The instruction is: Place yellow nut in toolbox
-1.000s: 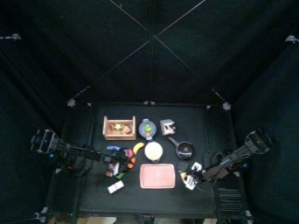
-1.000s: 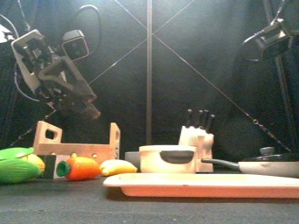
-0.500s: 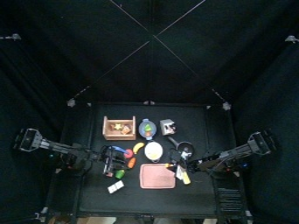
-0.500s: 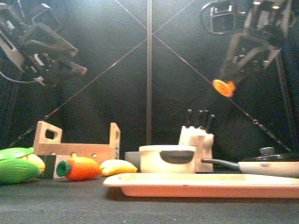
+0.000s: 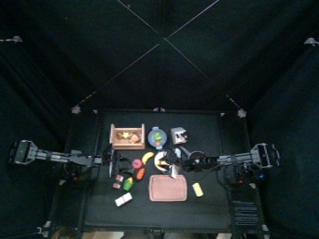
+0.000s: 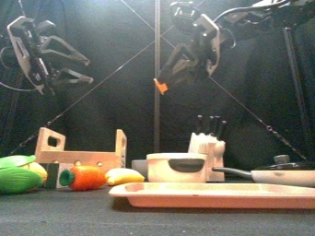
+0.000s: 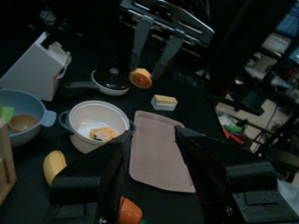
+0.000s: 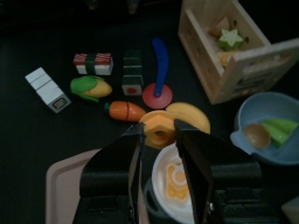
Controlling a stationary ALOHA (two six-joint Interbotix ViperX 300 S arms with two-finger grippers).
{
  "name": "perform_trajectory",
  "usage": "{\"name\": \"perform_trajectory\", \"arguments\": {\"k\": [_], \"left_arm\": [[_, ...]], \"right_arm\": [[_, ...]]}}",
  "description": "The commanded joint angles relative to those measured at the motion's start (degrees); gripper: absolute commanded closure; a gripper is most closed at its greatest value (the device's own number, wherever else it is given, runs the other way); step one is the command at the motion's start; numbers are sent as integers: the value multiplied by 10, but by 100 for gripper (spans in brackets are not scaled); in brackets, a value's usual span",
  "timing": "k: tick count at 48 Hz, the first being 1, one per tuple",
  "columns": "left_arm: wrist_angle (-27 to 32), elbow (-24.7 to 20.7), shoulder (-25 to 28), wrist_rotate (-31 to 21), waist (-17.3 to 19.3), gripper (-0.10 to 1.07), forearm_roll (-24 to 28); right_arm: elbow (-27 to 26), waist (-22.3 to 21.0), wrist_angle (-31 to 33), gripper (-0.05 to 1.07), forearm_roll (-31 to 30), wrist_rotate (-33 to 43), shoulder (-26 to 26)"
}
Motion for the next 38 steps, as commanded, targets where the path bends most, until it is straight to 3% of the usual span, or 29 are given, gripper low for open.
{"name": "perform_trajectory", "arguments": {"k": [1, 22, 38], "left_arm": [[-4, 4, -9, 4, 5, 14, -26], [-2, 28, -42, 4, -5, 15, -18], [0, 29, -42, 4, -5, 15, -18]], "right_arm": [[-55, -24, 0, 41, -37, 1, 18], [-240, -125, -10, 40, -48, -1, 172], [-301, -152, -32, 39, -31, 0, 240]]}}
